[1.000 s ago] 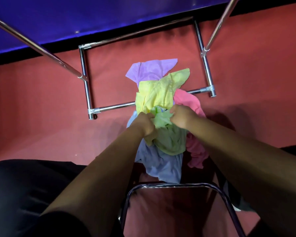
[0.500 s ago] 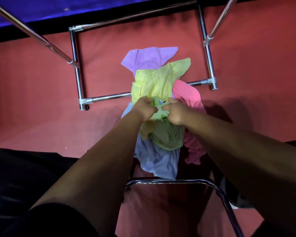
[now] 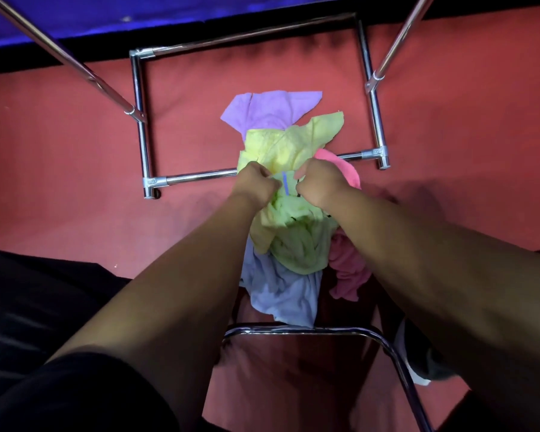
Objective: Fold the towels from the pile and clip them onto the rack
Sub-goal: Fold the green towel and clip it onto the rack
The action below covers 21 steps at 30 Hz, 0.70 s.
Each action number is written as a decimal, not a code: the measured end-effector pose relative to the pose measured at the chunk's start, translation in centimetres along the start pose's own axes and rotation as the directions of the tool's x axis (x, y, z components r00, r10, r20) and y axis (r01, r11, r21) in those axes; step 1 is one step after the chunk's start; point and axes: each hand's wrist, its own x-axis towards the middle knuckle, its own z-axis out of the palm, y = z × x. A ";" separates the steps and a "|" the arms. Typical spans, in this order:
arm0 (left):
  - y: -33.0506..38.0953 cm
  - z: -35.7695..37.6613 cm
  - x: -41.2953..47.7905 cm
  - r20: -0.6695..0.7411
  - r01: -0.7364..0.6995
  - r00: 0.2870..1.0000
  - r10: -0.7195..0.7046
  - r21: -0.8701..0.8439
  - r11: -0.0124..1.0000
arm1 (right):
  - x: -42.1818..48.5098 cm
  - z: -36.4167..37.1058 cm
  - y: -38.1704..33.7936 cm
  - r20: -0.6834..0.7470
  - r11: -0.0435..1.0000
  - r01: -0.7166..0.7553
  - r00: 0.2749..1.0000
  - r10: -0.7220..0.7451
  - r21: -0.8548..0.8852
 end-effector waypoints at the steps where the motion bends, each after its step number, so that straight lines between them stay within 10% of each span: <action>1: 0.6 -0.4 -0.4 0.010 -0.014 1.000 0.014 0.003 1.000 | -0.4 -0.8 -0.3 -0.052 0.999 0.005 0.999 -0.003 0.045; 21: 12.4 -13.7 -18.4 0.014 -0.550 0.835 0.551 0.073 0.832 | -16.9 -17.1 -7.4 -0.368 0.804 0.402 0.896 -0.248 0.439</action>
